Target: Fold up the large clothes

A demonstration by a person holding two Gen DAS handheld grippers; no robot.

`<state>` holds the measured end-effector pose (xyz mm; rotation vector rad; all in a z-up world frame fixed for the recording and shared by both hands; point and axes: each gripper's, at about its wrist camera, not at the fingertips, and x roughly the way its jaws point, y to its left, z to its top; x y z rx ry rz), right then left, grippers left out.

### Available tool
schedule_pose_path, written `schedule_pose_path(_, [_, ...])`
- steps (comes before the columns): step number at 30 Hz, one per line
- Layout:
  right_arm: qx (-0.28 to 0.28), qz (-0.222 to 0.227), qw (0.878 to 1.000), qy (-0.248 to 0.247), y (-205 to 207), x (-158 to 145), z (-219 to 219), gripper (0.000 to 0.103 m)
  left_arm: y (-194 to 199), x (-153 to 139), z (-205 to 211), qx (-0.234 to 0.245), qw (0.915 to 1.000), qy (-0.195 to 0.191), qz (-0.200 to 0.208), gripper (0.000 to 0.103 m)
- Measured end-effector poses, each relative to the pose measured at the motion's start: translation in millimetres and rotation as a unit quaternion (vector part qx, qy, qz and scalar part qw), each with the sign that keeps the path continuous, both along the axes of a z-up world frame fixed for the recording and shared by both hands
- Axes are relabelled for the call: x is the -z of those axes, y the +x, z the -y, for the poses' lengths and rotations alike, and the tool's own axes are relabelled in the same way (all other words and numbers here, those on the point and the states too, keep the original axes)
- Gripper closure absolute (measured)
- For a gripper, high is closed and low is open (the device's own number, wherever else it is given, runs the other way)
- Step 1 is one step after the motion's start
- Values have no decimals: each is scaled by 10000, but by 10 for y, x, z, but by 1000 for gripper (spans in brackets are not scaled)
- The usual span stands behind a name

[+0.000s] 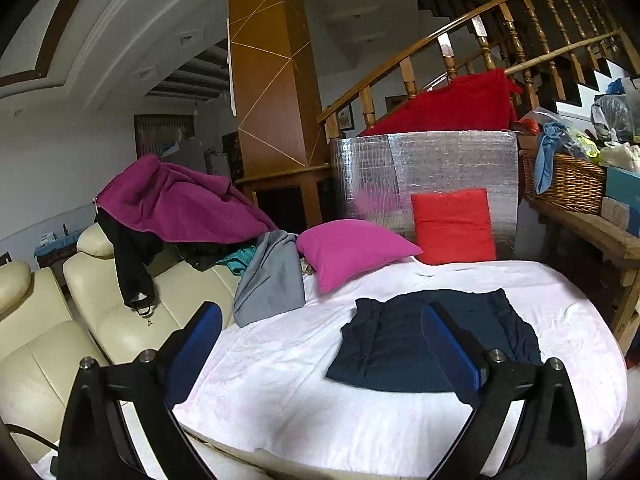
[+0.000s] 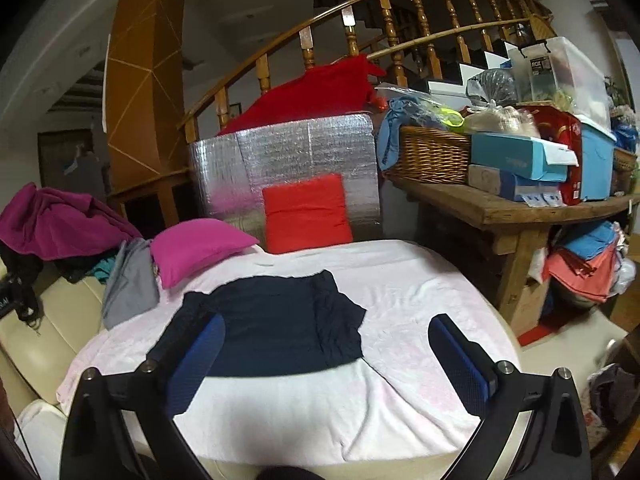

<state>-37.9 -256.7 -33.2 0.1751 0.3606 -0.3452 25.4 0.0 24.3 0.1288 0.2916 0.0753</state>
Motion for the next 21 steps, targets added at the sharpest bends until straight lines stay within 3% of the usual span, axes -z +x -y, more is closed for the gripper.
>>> schedule_pose_path(10, [-249, -182, 9995, 38, -263, 0, -243, 0, -289, -47, 3, 61, 9998, 194, 41, 3])
schedule_pose_path(16, [-346, -504, 9979, 213, -266, 98, -334, 0, -302, -24, -69, 31, 9999, 96, -79, 2])
schedule_pose_path(21, [-345, -423, 9981, 270, -296, 72, -373, 0, -330, -12, -75, 74, 9998, 107, -125, 2])
